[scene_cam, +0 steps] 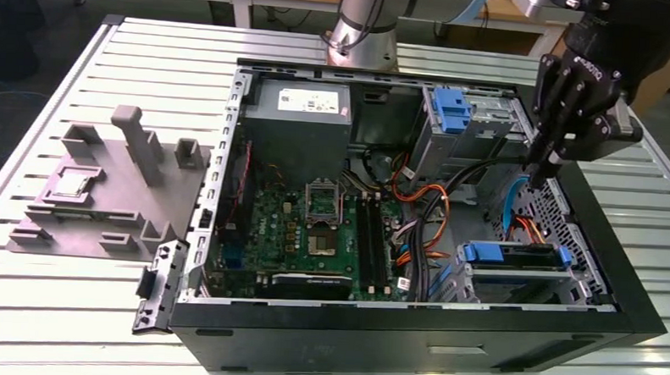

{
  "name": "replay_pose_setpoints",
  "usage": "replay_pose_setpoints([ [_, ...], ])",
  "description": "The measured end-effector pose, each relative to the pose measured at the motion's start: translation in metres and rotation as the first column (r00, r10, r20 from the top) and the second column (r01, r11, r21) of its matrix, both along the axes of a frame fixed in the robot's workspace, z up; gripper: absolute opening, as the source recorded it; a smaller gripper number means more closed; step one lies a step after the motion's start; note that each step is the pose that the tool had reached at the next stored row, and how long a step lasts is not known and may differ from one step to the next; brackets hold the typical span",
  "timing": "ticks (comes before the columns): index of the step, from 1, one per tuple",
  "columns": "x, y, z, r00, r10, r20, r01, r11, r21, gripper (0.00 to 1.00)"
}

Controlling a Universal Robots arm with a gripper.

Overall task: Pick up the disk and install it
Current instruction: 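Insert the second disk wire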

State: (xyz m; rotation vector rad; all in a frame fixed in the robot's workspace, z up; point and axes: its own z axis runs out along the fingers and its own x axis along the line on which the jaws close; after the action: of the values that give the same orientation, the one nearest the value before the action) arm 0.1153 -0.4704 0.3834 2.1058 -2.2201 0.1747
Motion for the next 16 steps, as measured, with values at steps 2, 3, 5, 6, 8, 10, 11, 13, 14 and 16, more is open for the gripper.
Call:
replay_pose_setpoints([
  [2,-0.0001,0.0028,-0.0004,1.0000,-0.001,-0.0001,0.001,1.0000,0.0001,0.30],
  [3,0.0000,0.0034,-0.0013,1.0000,-0.001,-0.0001,0.001,1.0000,-0.0013,0.30],
  [5,0.0000,0.0038,-0.0038,1.0000,-0.002,-0.0001,0.002,1.0000,-0.0098,0.30],
  [6,0.0000,0.0039,-0.0048,1.0000,-0.002,-0.0001,0.002,0.9999,-0.0140,0.30],
  [8,0.0000,0.0040,-0.0066,1.0000,-0.002,-0.0001,0.002,0.9997,-0.0244,0.30],
  [10,0.0000,0.0040,-0.0088,1.0000,-0.002,0.0000,0.002,0.9994,-0.0340,0.30],
  [11,0.0000,0.0040,-0.0099,1.0000,-0.002,0.0000,0.002,0.9993,-0.0382,0.30],
  [13,0.0000,0.0040,-0.0120,1.0000,-0.002,0.0000,0.002,0.9989,-0.0473,0.30],
  [14,0.0000,0.0040,-0.0130,1.0000,-0.002,0.0000,0.002,0.9987,-0.0515,0.30],
  [16,0.0000,0.0040,-0.0149,1.0000,-0.002,0.0000,0.002,0.9982,-0.0598,0.30],
])
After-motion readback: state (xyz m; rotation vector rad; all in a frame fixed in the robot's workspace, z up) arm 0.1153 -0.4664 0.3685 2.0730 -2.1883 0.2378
